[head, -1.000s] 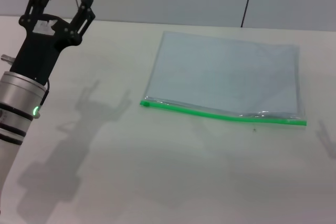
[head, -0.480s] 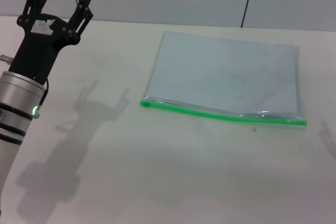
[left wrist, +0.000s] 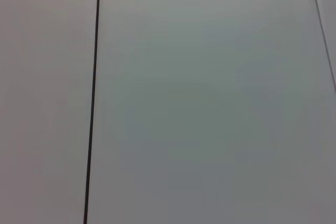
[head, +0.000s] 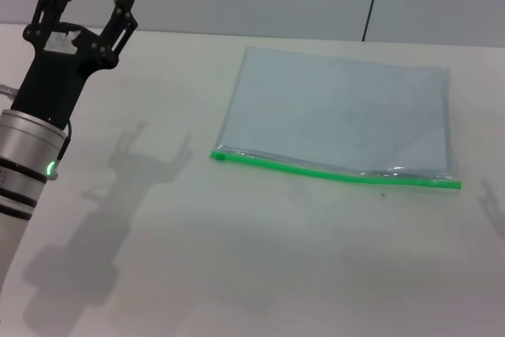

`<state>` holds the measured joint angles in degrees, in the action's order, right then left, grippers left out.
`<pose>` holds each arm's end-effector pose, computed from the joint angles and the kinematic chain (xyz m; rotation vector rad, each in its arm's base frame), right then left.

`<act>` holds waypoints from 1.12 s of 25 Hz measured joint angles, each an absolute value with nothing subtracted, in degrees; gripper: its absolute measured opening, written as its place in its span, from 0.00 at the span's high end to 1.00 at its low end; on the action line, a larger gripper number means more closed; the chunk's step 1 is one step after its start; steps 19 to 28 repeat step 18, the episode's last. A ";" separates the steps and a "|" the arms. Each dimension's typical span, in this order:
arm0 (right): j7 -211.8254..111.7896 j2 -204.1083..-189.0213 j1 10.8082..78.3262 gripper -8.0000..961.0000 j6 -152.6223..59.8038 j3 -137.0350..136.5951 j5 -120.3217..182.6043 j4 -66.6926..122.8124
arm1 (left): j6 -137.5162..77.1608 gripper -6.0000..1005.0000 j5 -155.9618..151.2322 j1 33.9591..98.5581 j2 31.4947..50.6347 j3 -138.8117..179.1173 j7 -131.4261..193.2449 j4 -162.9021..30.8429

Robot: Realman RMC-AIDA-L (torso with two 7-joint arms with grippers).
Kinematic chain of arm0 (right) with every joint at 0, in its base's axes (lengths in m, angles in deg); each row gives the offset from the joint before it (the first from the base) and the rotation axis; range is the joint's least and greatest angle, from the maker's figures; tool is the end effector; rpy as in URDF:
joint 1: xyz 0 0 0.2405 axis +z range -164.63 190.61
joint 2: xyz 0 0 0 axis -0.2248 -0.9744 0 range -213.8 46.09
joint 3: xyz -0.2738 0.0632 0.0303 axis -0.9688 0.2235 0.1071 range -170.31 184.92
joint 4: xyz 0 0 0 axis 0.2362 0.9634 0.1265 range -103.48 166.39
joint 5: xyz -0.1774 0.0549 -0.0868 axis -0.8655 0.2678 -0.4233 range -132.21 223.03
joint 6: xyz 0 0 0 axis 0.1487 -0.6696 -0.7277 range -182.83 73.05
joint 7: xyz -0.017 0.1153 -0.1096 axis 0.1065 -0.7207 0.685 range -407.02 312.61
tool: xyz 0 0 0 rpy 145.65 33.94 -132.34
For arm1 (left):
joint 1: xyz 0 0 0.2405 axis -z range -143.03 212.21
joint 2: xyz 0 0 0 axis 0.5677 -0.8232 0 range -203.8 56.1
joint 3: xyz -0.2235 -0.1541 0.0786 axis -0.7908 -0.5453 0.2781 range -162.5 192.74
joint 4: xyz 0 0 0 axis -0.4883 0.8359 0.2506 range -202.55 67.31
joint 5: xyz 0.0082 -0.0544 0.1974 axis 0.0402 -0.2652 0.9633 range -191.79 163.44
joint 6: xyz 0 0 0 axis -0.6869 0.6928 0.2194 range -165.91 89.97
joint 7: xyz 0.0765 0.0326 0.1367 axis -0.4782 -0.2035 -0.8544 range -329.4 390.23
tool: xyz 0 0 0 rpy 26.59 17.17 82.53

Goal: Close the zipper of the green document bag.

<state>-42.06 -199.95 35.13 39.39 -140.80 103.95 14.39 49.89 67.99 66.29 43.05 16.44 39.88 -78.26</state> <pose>0.2797 0.3163 0.0064 -1.5034 0.0276 0.9610 -0.2835 0.3608 -0.0019 -1.5662 -0.2971 -1.0136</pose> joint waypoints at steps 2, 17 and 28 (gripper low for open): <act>-42.07 -199.95 35.12 0.18 39.41 -140.79 103.95 14.41 | 49.92 0.17 67.95 66.25 43.05 16.44 39.89 -78.29; -42.11 -199.95 35.12 0.18 39.59 -140.78 103.94 14.54 | 49.92 0.17 67.91 66.28 43.10 16.44 39.91 -78.39; -42.09 -199.95 35.14 0.18 39.59 -140.78 103.94 14.56 | 49.92 0.17 67.91 66.32 43.10 16.44 39.91 -78.42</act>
